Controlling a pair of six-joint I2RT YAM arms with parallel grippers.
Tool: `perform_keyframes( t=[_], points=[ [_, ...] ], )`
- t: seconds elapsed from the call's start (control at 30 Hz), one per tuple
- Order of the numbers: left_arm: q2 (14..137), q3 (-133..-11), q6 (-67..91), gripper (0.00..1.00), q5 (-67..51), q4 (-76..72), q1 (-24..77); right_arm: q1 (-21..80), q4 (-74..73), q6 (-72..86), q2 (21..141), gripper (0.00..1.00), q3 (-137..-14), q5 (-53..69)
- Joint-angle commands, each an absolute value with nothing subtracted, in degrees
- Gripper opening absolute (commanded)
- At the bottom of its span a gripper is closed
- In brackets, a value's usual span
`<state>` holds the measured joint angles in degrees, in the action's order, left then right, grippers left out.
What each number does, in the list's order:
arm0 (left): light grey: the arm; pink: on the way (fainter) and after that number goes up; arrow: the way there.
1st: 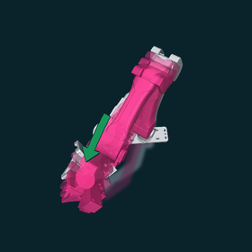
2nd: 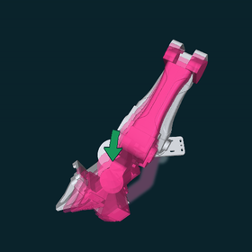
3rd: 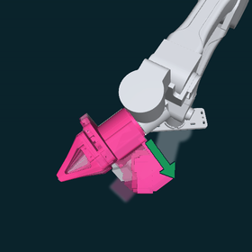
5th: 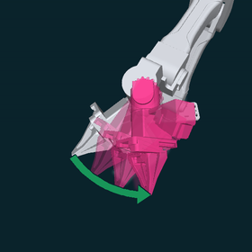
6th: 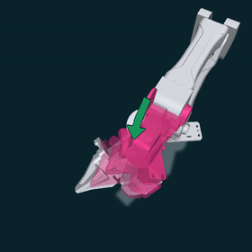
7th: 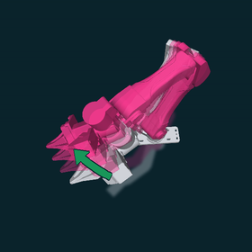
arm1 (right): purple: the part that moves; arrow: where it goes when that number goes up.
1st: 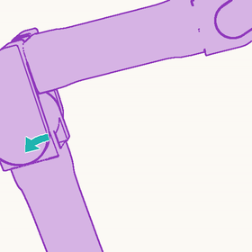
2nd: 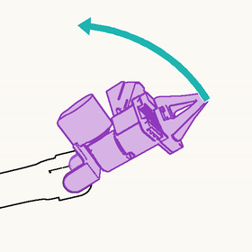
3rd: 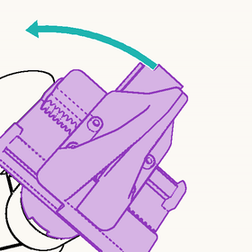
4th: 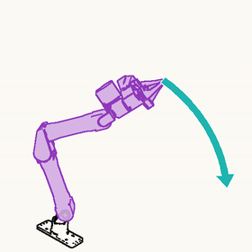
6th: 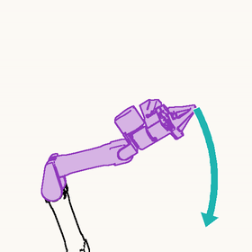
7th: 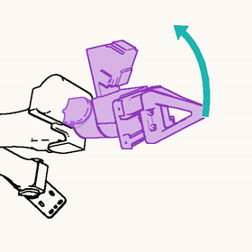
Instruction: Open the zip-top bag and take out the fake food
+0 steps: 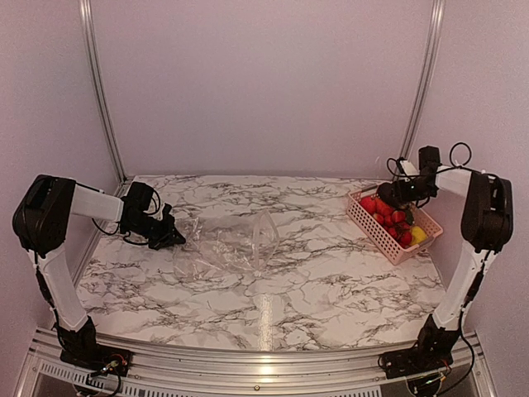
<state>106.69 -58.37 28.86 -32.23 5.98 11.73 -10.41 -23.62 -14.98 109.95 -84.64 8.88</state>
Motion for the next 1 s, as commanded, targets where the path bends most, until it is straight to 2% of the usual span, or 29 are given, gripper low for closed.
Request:
perform_keyframes(
  t=[0.0,0.33,0.53,0.67,0.77,0.97],
  points=[
    [105.3,-59.7,28.1,0.0,-33.2,8.1,11.5,-10.3,-25.2,-12.8,105.8,0.68,-86.3,13.0],
    [102.2,-59.2,30.3,0.0,-33.3,6.7,12.6,-1.4,-26.1,-9.9,100.1,0.66,-84.8,16.3],
    [101.3,-62.5,25.7,0.0,-28.7,12.6,15.8,2.5,-20.7,-5.0,96.4,0.68,-80.0,24.9],
    [101.1,-65.1,22.2,0.07,-24.6,17.4,17.7,4.4,-18.4,-2.3,94.7,0.69,-77.8,29.5],
    [100.9,-67.7,18.1,0.16,-20.3,22.0,19.3,6.4,-15.6,-0.7,93.0,0.71,-75.1,31.9],
    [98.7,-71.8,13.3,0.55,-9.8,29.2,22.2,11.3,-11.9,0.4,89.6,0.8,-69.7,33.8]
  ],
)
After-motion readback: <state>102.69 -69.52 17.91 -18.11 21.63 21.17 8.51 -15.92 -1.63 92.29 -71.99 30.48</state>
